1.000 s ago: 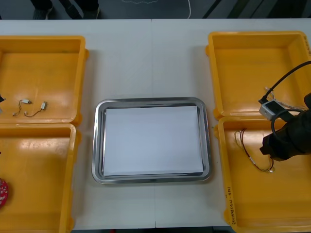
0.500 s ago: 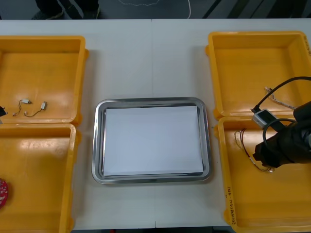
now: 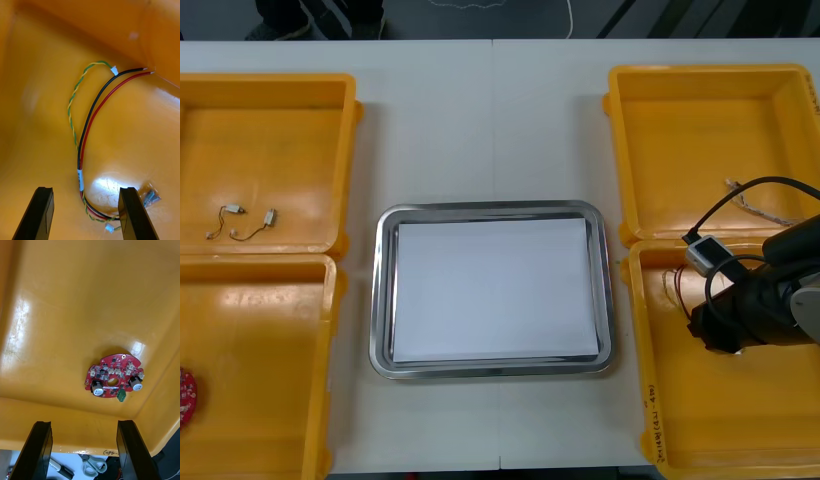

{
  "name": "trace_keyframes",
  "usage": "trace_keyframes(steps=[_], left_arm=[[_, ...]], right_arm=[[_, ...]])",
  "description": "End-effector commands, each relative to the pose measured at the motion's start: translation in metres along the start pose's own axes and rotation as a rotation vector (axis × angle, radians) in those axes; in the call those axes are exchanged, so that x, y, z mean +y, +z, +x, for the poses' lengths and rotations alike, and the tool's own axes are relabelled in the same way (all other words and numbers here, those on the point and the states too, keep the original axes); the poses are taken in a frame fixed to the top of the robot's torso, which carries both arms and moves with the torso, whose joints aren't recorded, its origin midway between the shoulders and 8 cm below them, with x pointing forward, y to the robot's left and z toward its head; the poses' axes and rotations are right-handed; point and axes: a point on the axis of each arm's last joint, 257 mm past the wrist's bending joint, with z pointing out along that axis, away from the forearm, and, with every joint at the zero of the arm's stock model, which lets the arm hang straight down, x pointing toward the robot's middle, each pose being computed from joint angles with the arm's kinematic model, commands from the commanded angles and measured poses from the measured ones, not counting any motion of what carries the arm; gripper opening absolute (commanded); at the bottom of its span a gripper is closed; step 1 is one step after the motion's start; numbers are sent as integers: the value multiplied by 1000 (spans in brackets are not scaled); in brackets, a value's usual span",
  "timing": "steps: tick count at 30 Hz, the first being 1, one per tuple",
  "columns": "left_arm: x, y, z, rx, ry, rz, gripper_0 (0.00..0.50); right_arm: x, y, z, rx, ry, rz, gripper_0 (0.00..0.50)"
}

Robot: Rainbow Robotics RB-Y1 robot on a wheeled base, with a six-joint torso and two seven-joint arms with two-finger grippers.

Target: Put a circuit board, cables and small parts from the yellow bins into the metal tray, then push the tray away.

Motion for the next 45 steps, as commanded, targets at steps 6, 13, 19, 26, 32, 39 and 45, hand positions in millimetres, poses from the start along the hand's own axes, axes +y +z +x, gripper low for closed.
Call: trace_keyframes(steps=[6,13,19,26,32,39,45], left_arm=[[10,7,40,70,-18,-69,500],[16,28,51,60,-69,-73,500],[12,39,53,55,-69,-78,500],[5,57,50,44,-53,-89,500],[-5,69,48,47,-36,-65,500],[-11,76,49,44,-33,-64,500],[-21,83,57,50,-43,-60,500]], right_arm=[[-11,10,17,35,-29,38,500],[-9,20,19,29,-26,27,500],[-7,25,19,24,-29,25,500],[-5,29,21,26,-40,35,500],[-6,32,22,23,-35,39,500],[-10,35,24,28,-31,42,500],[-14,40,26,27,-18,41,500]])
